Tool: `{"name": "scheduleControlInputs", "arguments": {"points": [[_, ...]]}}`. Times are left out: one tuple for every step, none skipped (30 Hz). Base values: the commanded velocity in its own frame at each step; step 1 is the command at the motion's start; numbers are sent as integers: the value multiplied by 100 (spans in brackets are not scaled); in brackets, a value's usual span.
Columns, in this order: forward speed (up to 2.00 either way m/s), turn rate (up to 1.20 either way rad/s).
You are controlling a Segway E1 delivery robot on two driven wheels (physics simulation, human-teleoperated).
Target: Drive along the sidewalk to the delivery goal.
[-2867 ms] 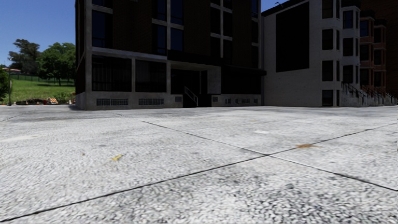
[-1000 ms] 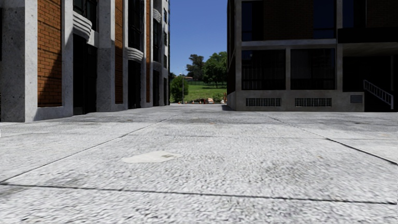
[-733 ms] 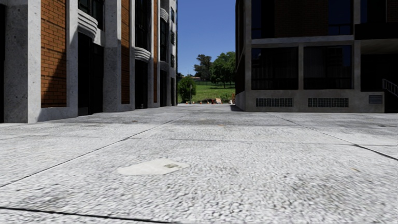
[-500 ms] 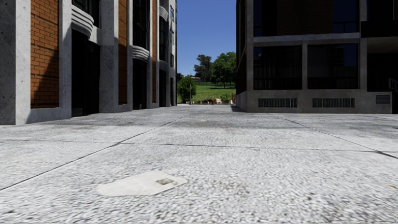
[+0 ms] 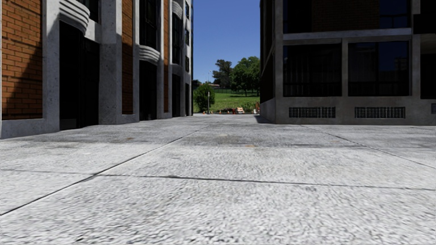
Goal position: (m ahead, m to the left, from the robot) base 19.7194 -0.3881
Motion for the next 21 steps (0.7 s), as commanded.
{"name": "scheduleControlInputs", "arguments": {"points": [[200, 0], [200, 0], [200, 0], [200, 0], [200, 0], [200, 0], [200, 0], [200, 0], [200, 0], [200, 0], [200, 0], [200, 0], [200, 0], [200, 0], [200, 0], [200, 0], [200, 0], [200, 0], [200, 0], [200, 0], [200, 0]]}}
